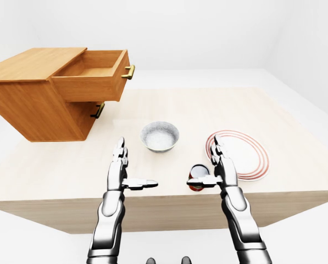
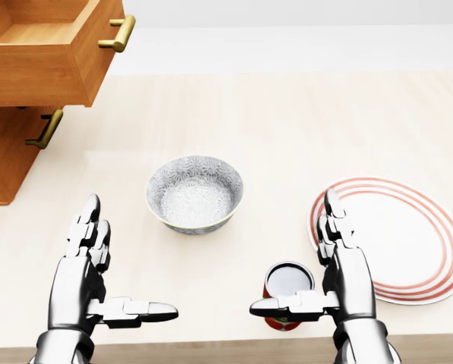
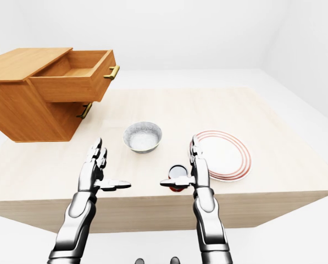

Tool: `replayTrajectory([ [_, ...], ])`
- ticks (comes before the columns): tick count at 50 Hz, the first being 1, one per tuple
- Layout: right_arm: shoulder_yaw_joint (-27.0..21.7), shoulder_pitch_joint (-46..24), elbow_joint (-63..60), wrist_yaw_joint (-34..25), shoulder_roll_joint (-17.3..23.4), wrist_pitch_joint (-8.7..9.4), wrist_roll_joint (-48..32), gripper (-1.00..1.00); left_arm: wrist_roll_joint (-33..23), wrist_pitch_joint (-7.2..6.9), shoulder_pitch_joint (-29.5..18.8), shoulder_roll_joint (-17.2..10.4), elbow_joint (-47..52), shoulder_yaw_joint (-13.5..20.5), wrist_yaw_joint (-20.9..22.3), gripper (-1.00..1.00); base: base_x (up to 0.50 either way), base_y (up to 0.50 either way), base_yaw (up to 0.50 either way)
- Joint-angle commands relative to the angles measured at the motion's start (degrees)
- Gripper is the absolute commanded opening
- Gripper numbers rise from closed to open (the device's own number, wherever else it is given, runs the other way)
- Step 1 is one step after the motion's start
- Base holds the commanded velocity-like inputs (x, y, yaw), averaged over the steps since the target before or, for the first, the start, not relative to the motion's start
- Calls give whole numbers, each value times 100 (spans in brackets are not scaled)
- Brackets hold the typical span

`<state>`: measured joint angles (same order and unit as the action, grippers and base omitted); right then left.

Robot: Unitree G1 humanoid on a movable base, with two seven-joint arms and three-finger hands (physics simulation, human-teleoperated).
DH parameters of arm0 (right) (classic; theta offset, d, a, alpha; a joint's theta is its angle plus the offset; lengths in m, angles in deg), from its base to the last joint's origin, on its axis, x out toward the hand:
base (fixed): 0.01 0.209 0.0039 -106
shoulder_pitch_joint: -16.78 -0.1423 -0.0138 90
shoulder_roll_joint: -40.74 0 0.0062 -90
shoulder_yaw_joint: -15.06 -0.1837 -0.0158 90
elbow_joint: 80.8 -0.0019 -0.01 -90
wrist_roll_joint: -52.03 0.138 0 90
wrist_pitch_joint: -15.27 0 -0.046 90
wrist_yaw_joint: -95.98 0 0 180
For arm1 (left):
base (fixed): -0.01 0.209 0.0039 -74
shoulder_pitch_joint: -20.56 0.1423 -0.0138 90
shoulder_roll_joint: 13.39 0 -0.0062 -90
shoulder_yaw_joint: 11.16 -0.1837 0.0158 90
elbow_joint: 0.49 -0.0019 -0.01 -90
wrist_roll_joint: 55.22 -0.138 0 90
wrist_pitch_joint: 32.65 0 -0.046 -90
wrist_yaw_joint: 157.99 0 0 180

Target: Put the bowl on top of the cabinet.

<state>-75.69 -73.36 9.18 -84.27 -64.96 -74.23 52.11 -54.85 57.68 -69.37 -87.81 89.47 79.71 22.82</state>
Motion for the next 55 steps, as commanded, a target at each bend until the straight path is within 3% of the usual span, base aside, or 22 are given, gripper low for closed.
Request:
replayTrajectory([
  [1, -111, -15, -64, 11, 48, 158, 5, 100, 74, 31, 39, -60, 82, 135, 128, 100, 0, 0, 0],
  [21, -82, -2, -65, 29, 47, 189, -58, 100, 213, -187, 34, -70, 246, 187, 150, 100, 0, 0, 0],
  [22, -76, -18, -49, 37, 47, 209, -74, 100, 227, -305, 14, -64, 270, 200, 115, 100, 0, 0, 0],
  [26, -56, 6, -59, -14, 49, 136, -71, 100, 215, -240, 27, -75, 231, 193, 125, 100, 18, 0, 0],
  [36, -95, -14, -31, 14, 47, 155, -43, 100, 231, -254, 60, -77, 273, 187, 178, 100, 50, 0, 0],
  [45, -86, -3, -49, 13, 46, 153, -40, 100, 211, -154, 56, -73, 158, 178, 192, 100, 50, 0, 0],
  [55, -84, 18, -93, 8, 44, 152, -33, 100, 202, -220, 94, -70, 261, 166, 209, 100, 50, 0, 0],
])
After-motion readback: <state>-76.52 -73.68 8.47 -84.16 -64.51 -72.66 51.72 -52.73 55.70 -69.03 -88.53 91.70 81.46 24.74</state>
